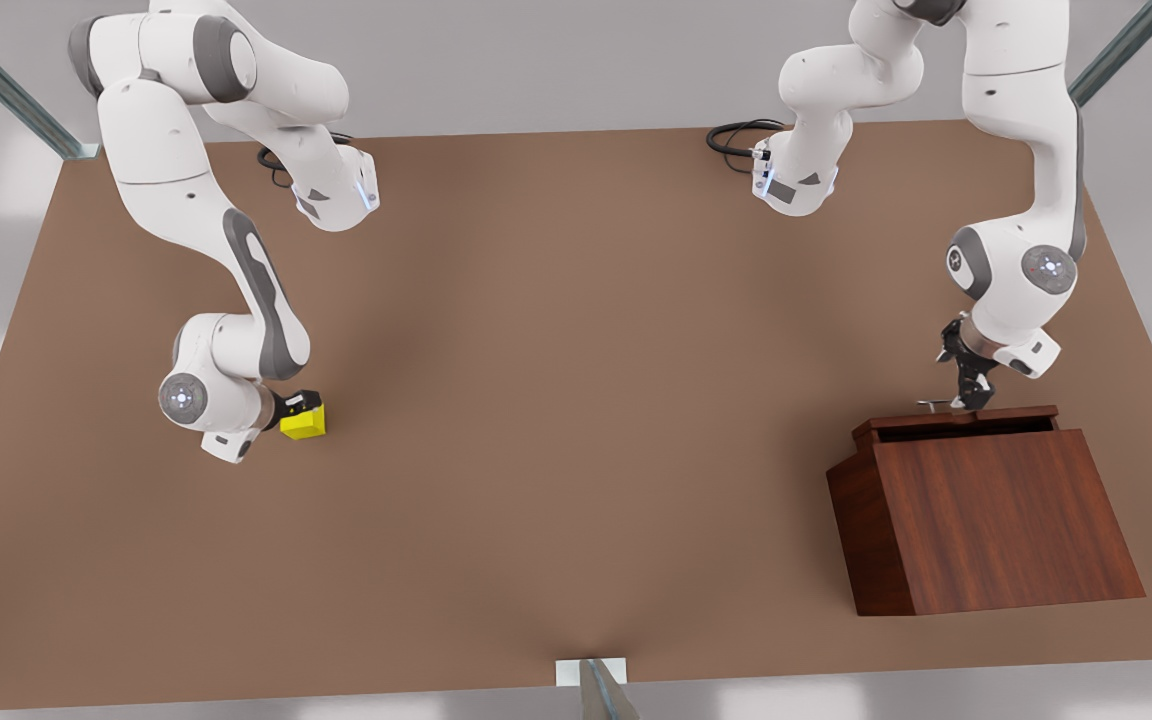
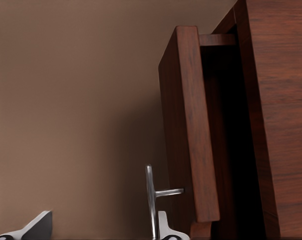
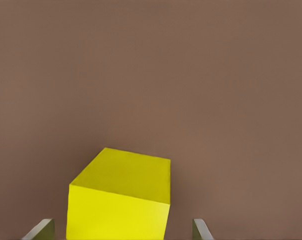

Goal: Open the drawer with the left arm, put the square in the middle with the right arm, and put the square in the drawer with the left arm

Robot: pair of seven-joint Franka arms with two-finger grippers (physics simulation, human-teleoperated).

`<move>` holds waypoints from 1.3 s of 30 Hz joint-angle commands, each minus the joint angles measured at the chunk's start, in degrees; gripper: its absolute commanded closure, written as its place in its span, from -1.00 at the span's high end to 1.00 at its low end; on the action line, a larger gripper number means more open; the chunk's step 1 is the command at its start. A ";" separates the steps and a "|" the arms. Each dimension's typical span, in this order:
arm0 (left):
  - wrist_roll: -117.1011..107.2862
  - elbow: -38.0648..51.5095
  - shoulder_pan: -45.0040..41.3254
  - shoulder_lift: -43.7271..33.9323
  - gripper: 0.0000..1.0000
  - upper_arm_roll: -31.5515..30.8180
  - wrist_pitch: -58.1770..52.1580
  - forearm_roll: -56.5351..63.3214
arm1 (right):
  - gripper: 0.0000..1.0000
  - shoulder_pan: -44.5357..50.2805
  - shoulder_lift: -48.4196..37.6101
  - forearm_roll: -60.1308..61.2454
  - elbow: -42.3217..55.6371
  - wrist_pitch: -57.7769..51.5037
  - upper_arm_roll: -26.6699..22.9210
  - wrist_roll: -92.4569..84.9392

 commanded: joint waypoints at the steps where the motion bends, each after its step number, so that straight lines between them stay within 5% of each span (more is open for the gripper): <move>1: 0.00 0.00 0.11 0.00 1.00 -0.07 -0.02 0.08 | 1.00 0.00 0.05 -0.01 0.00 0.15 0.00 -0.09; 18: 0.09 -0.53 0.11 -1.76 1.00 0.10 -4.76 0.17 | 1.00 0.00 2.69 -0.01 -4.39 10.00 0.09 -0.18; 21: 0.18 -0.53 0.11 -2.38 1.00 0.10 -6.26 0.44 | 0.55 0.00 2.43 -0.01 -4.22 9.38 0.44 -0.18; 23: 0.09 -0.53 0.11 -2.99 1.00 0.01 -6.79 0.44 | 0.42 -0.09 2.16 -0.01 -4.22 9.21 1.14 -0.09; 27: 0.09 -0.44 0.11 -2.99 1.00 0.01 -6.79 0.44 | 0.37 -0.09 2.08 -0.01 -4.48 8.68 1.23 -0.18; 33: 0.09 -0.53 0.11 -3.17 1.00 0.01 -7.67 0.44 | 0.01 0.00 1.46 -0.01 -4.04 7.80 1.32 -0.26; 39: 0.09 -0.44 0.02 -4.05 1.00 0.01 -9.86 0.44 | 0.01 -0.09 0.23 -0.01 0.09 2.18 3.69 -0.18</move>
